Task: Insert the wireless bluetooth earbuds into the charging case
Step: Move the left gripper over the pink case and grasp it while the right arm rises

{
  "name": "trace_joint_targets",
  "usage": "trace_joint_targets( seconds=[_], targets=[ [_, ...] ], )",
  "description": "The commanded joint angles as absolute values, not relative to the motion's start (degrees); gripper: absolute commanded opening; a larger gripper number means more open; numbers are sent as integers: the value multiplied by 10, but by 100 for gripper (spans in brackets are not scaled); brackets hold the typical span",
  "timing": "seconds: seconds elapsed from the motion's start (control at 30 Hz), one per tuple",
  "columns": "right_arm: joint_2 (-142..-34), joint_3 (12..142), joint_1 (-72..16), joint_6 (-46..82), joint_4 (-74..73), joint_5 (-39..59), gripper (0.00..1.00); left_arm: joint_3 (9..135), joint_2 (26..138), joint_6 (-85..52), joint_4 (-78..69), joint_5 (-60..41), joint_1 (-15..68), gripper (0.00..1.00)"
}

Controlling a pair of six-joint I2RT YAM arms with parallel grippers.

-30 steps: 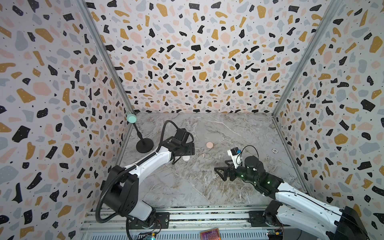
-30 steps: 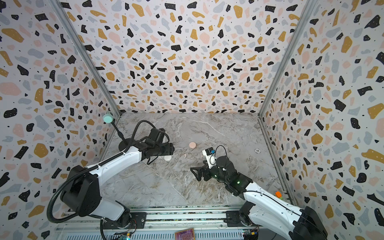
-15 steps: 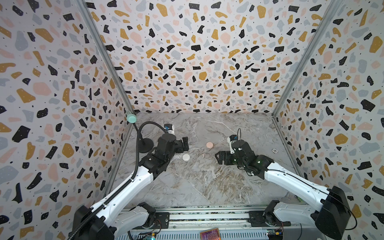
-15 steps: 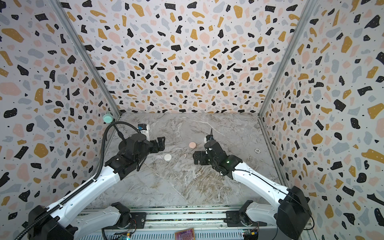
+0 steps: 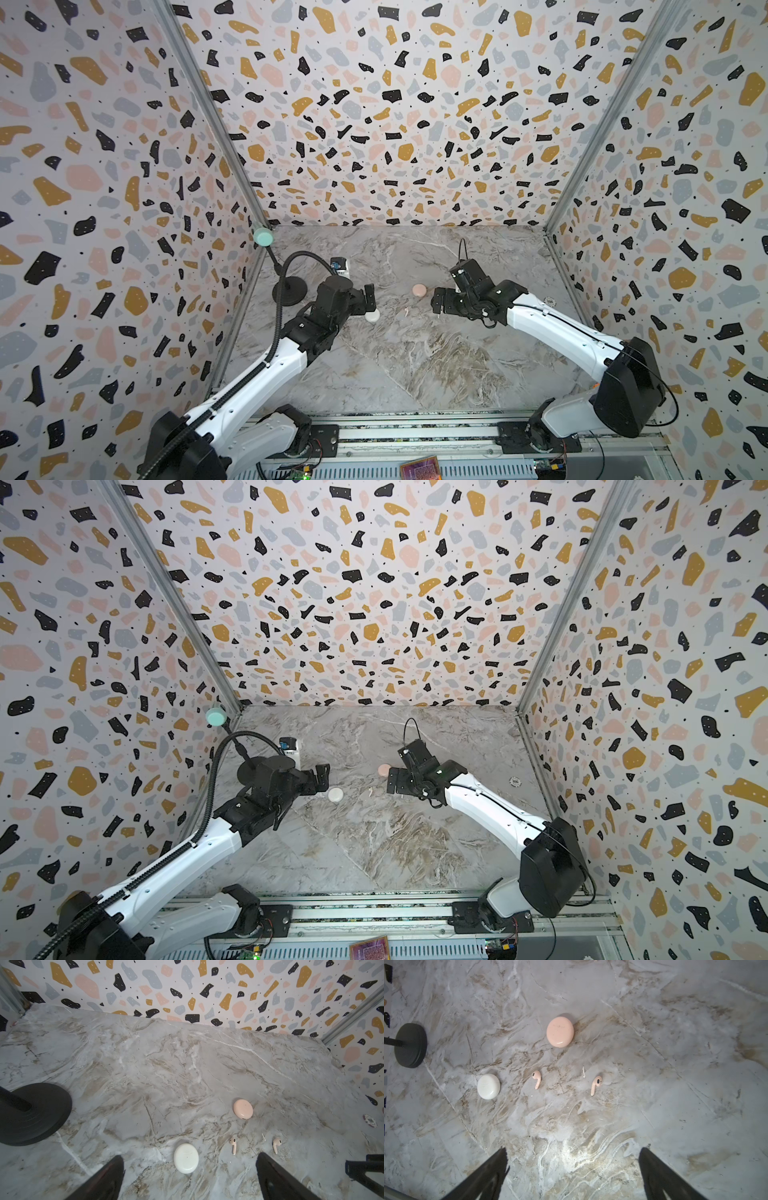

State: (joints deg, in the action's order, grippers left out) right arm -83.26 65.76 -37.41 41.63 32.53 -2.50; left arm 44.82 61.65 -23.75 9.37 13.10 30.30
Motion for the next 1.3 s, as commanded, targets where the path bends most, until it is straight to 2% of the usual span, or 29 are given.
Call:
trace_joint_targets(
  seconds=[0.0, 0.13, 0.37, 0.53, 0.83, 1.27],
  targets=[
    [-833, 682, -356, 422, 363, -8, 99, 467, 632, -237, 76, 83, 308, 100],
    [-801, 664, -323, 407, 350, 8, 99, 505, 691, -240, 92, 55, 322, 100],
    [-742, 616, -260, 380, 341, 50, 99, 570, 798, -235, 118, 69, 384, 100],
    [-715, 611, -228, 348, 372, 42, 99, 654, 899, -221, 168, 102, 415, 100],
    [-663, 604, -188, 313, 395, 35, 99, 841, 1100, -215, 272, 98, 420, 98],
    [-636, 588, -187, 304, 384, 50, 100, 1060, 1291, -204, 372, 115, 420, 89]
  ],
)
